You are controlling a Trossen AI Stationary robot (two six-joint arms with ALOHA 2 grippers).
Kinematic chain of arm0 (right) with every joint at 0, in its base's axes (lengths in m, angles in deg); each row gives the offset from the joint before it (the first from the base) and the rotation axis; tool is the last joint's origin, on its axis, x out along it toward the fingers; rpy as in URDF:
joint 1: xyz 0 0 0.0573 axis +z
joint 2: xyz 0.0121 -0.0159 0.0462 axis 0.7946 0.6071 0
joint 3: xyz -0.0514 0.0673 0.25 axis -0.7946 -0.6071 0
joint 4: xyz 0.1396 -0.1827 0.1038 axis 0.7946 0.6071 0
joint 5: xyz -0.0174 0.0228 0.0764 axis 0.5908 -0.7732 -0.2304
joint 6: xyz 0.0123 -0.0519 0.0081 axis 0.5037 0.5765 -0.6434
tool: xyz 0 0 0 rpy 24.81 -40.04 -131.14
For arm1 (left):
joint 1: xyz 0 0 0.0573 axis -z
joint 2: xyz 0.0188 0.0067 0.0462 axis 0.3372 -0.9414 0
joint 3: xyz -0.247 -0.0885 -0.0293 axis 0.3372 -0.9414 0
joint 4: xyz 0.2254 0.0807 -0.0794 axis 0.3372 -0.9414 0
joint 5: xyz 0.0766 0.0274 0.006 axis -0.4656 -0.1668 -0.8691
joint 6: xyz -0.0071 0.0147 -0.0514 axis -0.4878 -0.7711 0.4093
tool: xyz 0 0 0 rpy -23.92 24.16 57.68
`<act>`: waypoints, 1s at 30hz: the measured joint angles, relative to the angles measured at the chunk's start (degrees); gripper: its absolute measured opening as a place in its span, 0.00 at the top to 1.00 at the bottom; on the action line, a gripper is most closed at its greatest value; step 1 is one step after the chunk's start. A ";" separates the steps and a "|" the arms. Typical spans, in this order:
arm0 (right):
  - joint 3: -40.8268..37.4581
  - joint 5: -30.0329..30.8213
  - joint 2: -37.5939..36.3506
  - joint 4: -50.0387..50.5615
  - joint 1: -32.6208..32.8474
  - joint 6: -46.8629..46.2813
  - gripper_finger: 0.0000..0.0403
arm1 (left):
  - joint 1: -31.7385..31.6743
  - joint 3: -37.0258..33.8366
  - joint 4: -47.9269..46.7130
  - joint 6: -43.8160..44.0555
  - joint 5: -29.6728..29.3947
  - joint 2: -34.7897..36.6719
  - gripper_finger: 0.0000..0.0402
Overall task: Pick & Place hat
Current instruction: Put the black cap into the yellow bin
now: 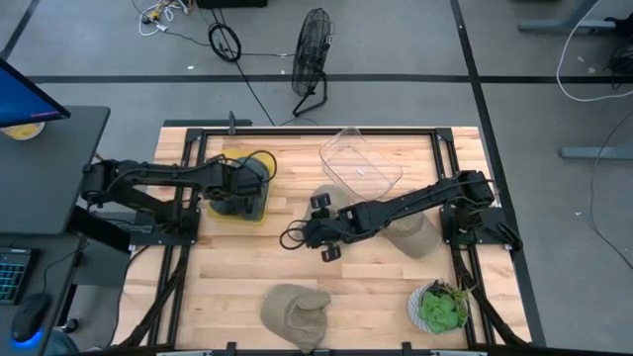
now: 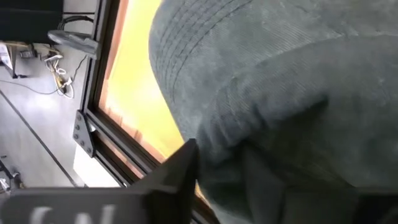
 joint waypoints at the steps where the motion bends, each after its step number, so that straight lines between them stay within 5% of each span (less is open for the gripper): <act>1: 0.00 -0.01 0.00 -0.17 0.00 0.00 0.68 | -0.23 0.00 -0.01 0.03 -0.04 0.00 0.78; 5: 0.00 0.01 0.00 -0.72 0.00 -0.02 0.68 | -0.56 0.00 0.21 1.93 0.01 0.00 0.97; 11: 0.00 -0.01 0.00 -0.72 0.00 -0.02 0.68 | -0.39 0.00 1.60 13.44 1.25 0.00 0.96; 22: 0.00 -0.01 0.00 -0.68 0.02 -6.08 0.68 | -0.52 -0.31 3.95 14.79 4.27 -0.91 0.95; 30: 0.00 0.00 0.00 -0.59 0.07 -6.05 0.68 | -1.34 -8.19 14.42 13.07 3.40 -1.45 0.96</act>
